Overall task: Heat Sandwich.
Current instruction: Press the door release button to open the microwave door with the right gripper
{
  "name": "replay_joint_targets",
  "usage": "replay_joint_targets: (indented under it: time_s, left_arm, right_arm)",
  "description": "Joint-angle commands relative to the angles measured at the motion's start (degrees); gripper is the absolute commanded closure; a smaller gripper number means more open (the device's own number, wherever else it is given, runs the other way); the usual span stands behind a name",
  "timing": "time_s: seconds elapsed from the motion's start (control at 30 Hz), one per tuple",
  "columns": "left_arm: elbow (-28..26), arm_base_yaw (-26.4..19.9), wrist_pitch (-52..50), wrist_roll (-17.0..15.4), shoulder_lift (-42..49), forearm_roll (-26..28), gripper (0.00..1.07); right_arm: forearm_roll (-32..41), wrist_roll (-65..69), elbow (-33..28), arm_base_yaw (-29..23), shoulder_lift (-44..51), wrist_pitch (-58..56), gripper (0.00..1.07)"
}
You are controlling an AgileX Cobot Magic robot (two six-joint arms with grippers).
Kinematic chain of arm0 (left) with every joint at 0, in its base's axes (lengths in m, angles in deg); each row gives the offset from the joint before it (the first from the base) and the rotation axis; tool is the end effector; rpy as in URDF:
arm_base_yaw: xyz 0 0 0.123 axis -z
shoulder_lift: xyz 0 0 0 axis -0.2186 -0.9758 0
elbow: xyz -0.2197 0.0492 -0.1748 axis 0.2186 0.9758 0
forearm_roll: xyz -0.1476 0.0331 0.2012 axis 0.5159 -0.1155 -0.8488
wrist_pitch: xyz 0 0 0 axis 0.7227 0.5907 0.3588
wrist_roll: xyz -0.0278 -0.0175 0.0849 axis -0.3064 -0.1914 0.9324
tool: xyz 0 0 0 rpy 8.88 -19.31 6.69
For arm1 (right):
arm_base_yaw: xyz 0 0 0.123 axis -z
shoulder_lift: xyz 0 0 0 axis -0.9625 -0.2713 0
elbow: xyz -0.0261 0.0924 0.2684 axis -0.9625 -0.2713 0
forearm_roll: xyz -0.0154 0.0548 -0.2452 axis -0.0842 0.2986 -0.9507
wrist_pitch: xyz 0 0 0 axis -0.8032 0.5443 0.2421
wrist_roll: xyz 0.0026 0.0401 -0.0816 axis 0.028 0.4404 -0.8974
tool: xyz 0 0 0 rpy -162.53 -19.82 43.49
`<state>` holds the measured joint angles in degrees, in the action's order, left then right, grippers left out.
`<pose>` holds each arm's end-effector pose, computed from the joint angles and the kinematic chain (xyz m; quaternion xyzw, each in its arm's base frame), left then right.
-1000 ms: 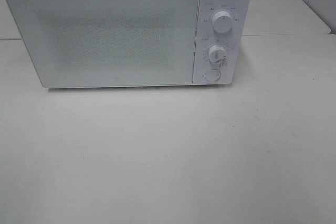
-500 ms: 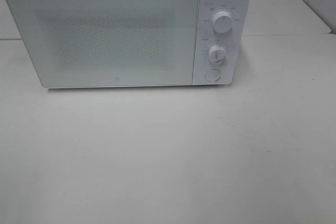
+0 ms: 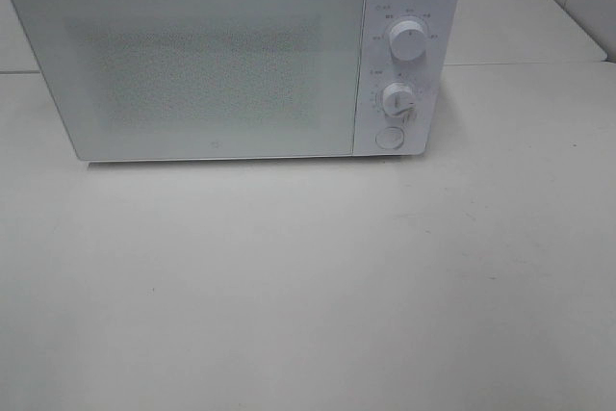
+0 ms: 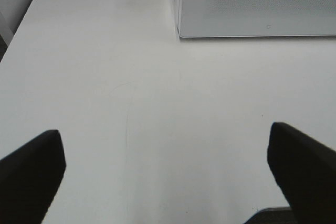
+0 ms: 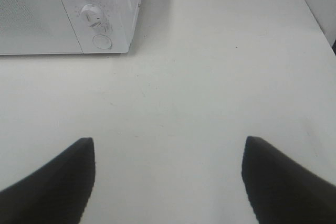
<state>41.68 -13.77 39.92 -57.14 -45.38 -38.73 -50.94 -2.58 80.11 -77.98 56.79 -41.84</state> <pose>-0.0083 -0.0057 0.2806 0.0106 0.8521 -0.0193 0.5229 0.0151 0.0014 0.2930 0.0019 0.8379 0.0396 0.5444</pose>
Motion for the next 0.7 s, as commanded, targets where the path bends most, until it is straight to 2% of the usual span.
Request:
replay_joint_targets:
  time_s: [0.03, 0.3, 0.47, 0.7]
  left_arm:
    - [0.11, 0.23, -0.57, -0.06, 0.46, 0.11, 0.06]
    - [0.11, 0.23, -0.57, -0.06, 0.46, 0.11, 0.06]
    - [0.11, 0.23, -0.57, -0.06, 0.46, 0.11, 0.06]
    - [0.11, 0.23, -0.57, -0.06, 0.46, 0.11, 0.06]
  right_arm:
    - [0.06, 0.40, 0.06, 0.29, -3.38, 6.53, 0.32]
    - [0.06, 0.40, -1.78, 0.29, -10.14, 17.65, 0.32]
    - [0.06, 0.40, -2.01, 0.29, -12.72, 20.68, 0.32]
    - [0.06, 0.40, -2.01, 0.29, -21.14, 27.67, 0.32]
